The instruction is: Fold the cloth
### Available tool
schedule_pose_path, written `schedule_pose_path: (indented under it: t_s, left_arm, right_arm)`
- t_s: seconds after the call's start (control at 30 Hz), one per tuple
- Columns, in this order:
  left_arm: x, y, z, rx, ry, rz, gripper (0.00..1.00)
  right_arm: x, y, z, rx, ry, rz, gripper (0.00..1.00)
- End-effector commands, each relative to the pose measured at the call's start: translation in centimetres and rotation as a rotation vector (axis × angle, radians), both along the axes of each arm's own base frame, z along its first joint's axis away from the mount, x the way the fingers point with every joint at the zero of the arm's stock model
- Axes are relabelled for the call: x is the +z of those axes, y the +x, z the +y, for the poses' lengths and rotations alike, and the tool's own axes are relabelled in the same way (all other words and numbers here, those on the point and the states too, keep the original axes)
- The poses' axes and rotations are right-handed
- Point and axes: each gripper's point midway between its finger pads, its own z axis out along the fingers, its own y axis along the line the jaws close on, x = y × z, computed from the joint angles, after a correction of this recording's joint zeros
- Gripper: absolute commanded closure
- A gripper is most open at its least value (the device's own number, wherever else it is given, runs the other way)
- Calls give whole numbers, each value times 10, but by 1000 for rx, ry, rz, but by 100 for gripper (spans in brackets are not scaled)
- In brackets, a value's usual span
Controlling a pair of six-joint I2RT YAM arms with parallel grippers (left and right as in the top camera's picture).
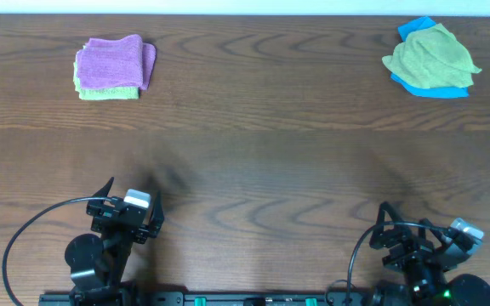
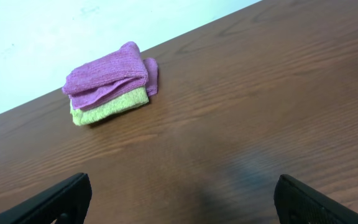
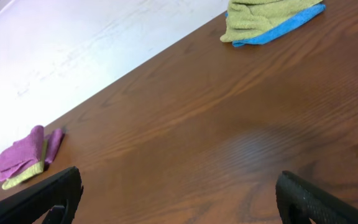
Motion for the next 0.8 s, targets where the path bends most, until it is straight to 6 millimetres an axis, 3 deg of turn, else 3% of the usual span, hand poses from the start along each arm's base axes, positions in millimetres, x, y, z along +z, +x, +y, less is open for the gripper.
schedule_pose_path:
  t_s: [0.0, 0.27, 0.33, 0.5, 0.77]
  left_arm:
    - [-8, 0, -4, -21, -12, 12, 5]
    - [-8, 0, -4, -21, -12, 12, 5]
    - [-8, 0, -4, -21, -12, 12, 5]
    - [-8, 0, -4, -21, -12, 12, 5]
    - [-8, 0, -4, -21, -12, 12, 5]
  right_arm:
    - [1, 0, 0, -2, 6, -4, 1]
    - [-2, -1, 0, 3, -10, 6, 1]
    - [-7, -1, -12, -39, -88, 25, 1]
    - [-40, -1, -58, -266, -188, 128, 1]
    - [-93, 24, -70, -265, -257, 182, 1]
